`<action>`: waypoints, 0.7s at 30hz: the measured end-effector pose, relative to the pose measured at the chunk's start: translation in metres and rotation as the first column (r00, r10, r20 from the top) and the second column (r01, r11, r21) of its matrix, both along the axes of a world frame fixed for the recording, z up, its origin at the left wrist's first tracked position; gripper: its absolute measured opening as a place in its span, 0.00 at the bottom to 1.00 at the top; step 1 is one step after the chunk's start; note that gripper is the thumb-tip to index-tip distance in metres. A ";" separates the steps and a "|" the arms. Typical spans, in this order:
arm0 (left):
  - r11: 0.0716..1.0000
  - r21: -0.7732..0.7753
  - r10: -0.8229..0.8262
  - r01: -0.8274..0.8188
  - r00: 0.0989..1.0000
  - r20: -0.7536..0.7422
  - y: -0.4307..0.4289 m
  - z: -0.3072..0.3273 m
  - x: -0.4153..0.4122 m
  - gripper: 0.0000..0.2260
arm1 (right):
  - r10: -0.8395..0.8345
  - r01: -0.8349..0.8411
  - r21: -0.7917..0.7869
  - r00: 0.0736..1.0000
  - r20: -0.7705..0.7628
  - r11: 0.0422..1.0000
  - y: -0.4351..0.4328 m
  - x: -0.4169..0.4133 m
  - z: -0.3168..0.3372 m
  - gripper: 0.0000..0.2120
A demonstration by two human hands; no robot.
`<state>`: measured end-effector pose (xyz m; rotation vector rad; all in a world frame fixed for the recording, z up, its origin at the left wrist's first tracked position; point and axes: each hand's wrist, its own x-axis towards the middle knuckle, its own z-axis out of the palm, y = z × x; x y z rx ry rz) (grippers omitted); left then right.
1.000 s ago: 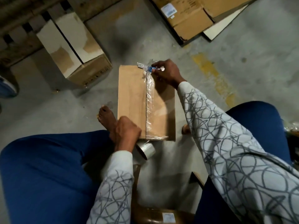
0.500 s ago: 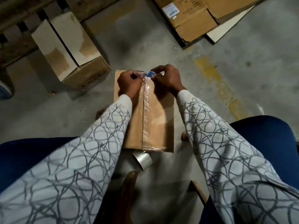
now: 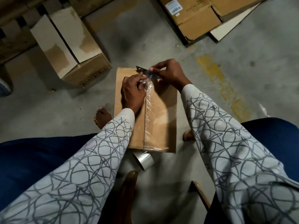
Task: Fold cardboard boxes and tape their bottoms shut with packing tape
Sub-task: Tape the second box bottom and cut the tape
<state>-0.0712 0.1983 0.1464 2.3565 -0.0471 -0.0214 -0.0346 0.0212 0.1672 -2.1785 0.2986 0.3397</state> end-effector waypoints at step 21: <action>0.997 0.041 -0.069 0.067 0.997 0.042 -0.004 -0.001 -0.010 0.18 | -0.077 0.076 -0.010 0.986 -0.145 0.997 0.018 0.028 0.000 0.03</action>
